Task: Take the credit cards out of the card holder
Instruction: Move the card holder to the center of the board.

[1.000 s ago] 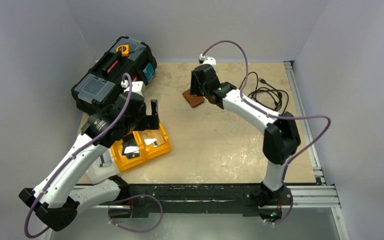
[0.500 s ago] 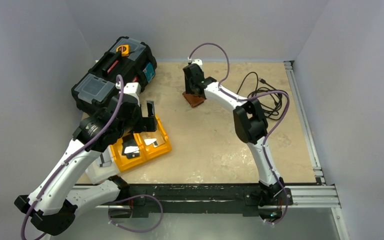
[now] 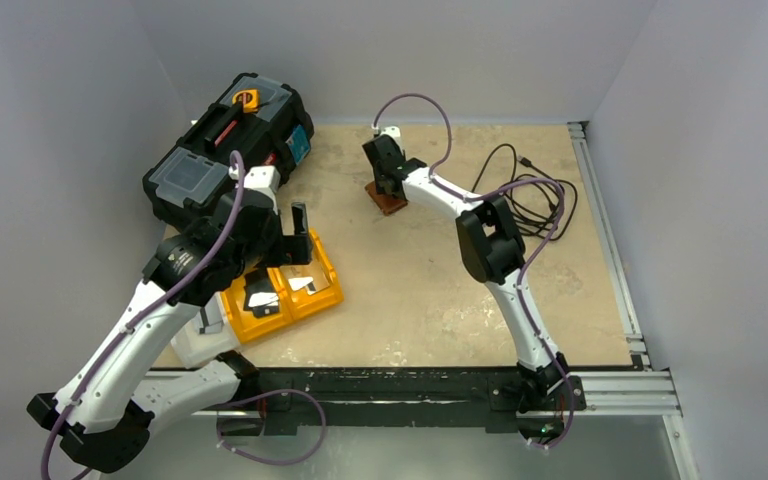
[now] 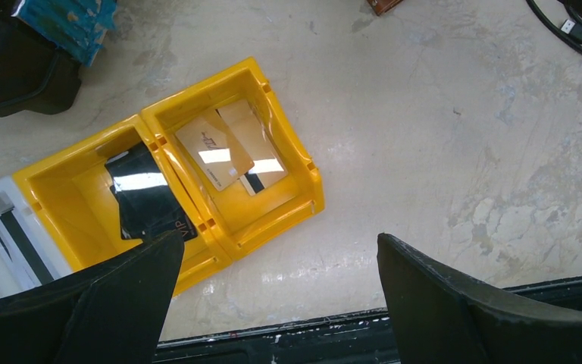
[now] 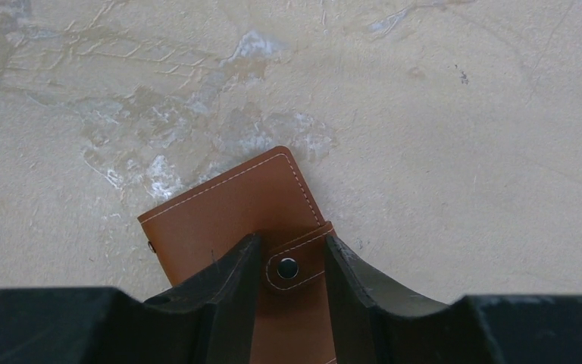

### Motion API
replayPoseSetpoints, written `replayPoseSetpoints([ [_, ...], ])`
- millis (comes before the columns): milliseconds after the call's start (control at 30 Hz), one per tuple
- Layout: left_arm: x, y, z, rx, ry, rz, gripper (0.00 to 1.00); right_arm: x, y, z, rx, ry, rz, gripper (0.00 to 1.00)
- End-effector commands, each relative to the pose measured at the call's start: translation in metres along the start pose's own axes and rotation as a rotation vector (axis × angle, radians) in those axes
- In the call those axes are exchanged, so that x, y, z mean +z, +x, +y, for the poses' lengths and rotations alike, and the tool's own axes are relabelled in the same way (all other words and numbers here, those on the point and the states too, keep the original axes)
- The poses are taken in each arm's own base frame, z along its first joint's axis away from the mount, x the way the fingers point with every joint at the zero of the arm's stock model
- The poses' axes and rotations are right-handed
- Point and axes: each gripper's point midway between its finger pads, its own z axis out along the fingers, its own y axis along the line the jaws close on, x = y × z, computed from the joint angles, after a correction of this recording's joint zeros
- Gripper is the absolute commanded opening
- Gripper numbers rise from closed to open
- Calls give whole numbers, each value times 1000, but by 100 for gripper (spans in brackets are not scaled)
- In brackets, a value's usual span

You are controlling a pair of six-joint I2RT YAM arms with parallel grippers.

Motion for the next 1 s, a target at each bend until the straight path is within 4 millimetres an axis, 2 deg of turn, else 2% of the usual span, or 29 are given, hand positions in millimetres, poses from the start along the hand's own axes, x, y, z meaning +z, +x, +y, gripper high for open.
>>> replayPoseSetpoints([
  [0,-3,-2,0,-29,6,-12,100,-5,-8,-2,-4,17,-17,33],
  [300,4,0,-2,-37,-2,8,100,-18,15,-2,41,-14,45,35],
  [433,9,1,-6,-44,6,18,100,-22,23,-1,51,-29,62,31],
  [567,14,3,-8,-49,4,26,100,-23,33,2,66,-48,108,10],
  [633,17,4,-7,-51,-5,32,100,-28,35,1,77,-53,120,4],
  [700,21,6,-8,-56,-8,43,100,-36,36,1,92,-68,127,0],
  [800,28,9,-13,-71,-2,60,100,-50,37,-1,122,-91,141,0],
  [967,40,9,-25,-103,26,77,100,-88,37,3,211,-188,153,0],
])
